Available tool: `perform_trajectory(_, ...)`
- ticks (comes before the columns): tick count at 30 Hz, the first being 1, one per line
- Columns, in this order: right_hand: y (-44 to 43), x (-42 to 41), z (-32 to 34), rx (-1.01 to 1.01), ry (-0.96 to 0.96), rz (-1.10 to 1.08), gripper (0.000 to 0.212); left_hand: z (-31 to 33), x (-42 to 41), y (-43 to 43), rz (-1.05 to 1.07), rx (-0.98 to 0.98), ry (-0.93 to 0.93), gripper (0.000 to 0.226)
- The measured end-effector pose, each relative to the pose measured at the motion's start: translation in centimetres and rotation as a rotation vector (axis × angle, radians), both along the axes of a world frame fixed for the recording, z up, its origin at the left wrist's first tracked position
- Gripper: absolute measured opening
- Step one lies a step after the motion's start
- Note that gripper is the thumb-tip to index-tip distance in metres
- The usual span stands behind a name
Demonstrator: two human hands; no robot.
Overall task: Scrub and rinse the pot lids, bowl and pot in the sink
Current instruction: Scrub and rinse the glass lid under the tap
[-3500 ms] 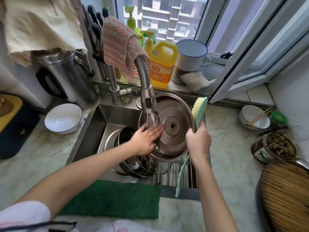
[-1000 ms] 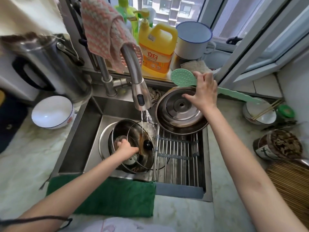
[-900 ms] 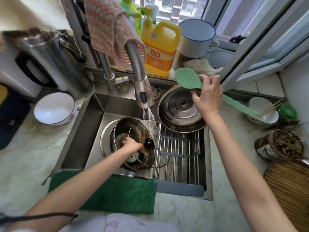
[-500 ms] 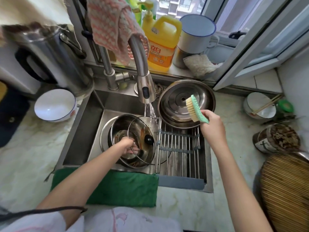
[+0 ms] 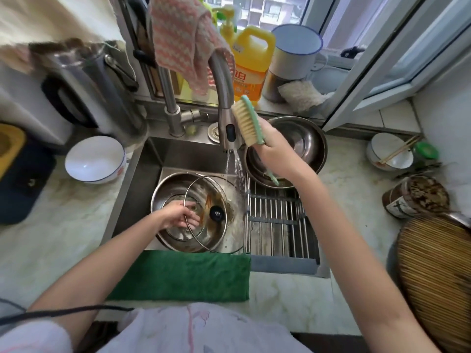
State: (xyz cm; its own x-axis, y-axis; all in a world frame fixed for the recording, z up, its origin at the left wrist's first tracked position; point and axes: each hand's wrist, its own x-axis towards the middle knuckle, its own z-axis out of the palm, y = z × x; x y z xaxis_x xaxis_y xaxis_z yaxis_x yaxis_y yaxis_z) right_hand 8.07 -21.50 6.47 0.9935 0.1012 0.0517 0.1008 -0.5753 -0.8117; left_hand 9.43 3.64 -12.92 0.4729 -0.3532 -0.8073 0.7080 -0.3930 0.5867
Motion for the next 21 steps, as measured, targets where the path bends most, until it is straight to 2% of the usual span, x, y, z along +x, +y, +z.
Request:
perform_trajectory(6, 2.7, 0.5, 0.5, -0.014, -0.015, -0.025, 0.049, 1.9, 0.4, 2.2, 0.042, -0.035, -0.058, 0.051)
perform_trajectory(13, 5.4, -1.3, 0.7, -0.056, 0.078, 0.141, 0.065, 5.2, -1.1, 5.2, 0.156, -0.145, -0.108, 0.046)
perform_trajectory(15, 6.7, -1.3, 0.8, -0.03, 0.08, 0.159, 0.056, 6.2, -2.0, 6.3, 0.197, -0.169, -0.113, 0.047)
perform_trajectory(18, 8.7, -1.4, 0.8, 0.059, 0.115, 0.241, 0.031, 7.6, -3.7, 7.8, 0.256, -0.235, -0.12, 0.044)
perform_trajectory(21, 9.7, -1.5, 1.2, 0.155, 0.133, 0.249, 0.021, 9.0, -5.5, 8.6, 0.343, -0.286, -0.113, 0.04)
